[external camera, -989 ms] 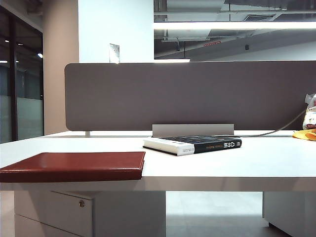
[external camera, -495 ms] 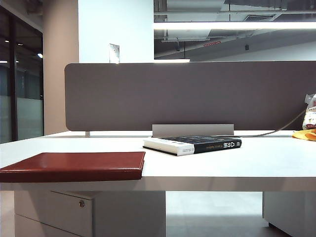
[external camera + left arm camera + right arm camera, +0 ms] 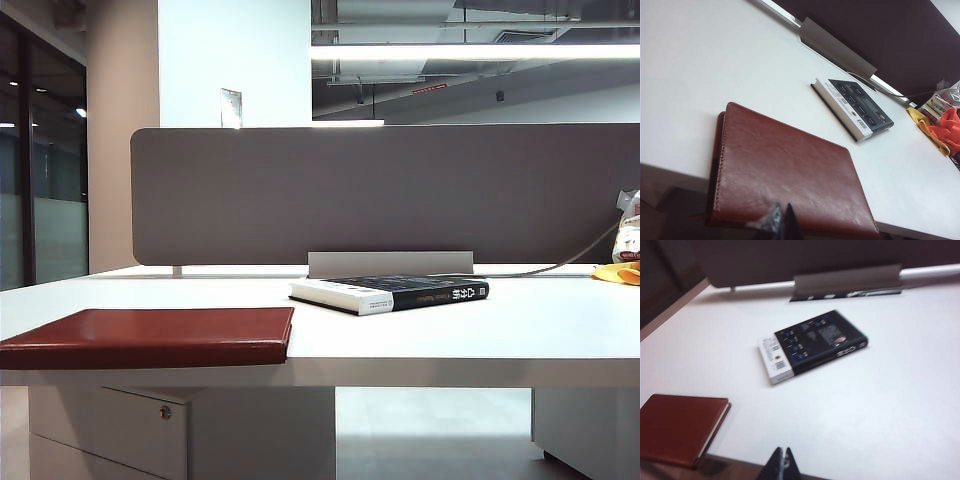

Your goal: Pick up the red book and place it on top of the black book.

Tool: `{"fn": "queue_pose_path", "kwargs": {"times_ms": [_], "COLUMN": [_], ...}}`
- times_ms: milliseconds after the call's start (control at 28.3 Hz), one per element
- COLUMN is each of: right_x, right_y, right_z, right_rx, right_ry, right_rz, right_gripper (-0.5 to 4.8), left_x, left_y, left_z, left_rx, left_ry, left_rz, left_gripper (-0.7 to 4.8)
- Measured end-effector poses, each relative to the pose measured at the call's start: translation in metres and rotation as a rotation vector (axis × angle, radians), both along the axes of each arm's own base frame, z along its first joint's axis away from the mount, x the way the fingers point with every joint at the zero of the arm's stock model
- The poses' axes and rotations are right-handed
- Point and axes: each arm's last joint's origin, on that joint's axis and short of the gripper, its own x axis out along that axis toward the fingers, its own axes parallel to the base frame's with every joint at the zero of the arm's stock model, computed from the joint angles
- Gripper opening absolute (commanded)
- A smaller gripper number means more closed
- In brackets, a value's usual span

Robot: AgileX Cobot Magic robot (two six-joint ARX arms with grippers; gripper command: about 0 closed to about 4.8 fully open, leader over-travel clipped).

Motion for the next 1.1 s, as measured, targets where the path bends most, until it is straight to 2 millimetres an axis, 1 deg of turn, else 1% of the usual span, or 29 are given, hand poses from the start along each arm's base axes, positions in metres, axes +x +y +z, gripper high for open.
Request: {"fn": "queue_pose_path", "kwargs": {"times_ms": [71,283,459,671,848,1025,1060,1095], "right_x": [0.006,0.018,0.025,0.026,0.026,0.033,0.034,0.035], "right_y": [0.001,0.005,0.006,0.006,0.007,0.008,0.009,0.01], "right_z": [0.008,0.019,0.014,0.014,0.014,0.01,0.01,0.009], "right_rx": [-0.004,-0.011,-0.01,-0.025,-0.027,-0.027,-0.028,-0.03], "right_ry": [0.036,0.135,0.198,0.191,0.193,0.225,0.23,0.236], "right_rz": [0.03,0.137,0.168,0.175,0.177,0.184,0.192,0.202], "right_gripper": [-0.06,-0.06,-0.06,-0.06,-0.06,-0.06,-0.06,-0.06], "left_x": [0.0,0.001,0.007,0.012,0.019,0.027,0.028,0.03], "left_y": [0.0,0.0,-0.001,-0.002,-0.004,-0.005,-0.005,-0.005], "left_z": [0.0,-0.002,-0.014,-0.028,-0.029,-0.028,-0.028,-0.027], "left_rx": [0.0,-0.002,-0.008,-0.025,-0.096,-0.189,-0.204,-0.219], "left_ry": [0.0,0.03,0.173,0.343,0.37,0.387,0.402,0.416], "left_rz": [0.0,-0.012,-0.034,-0.08,-0.11,-0.125,-0.126,-0.126], "left_gripper": [-0.05,-0.05,-0.05,-0.05,-0.05,-0.01,0.08,0.36]}}
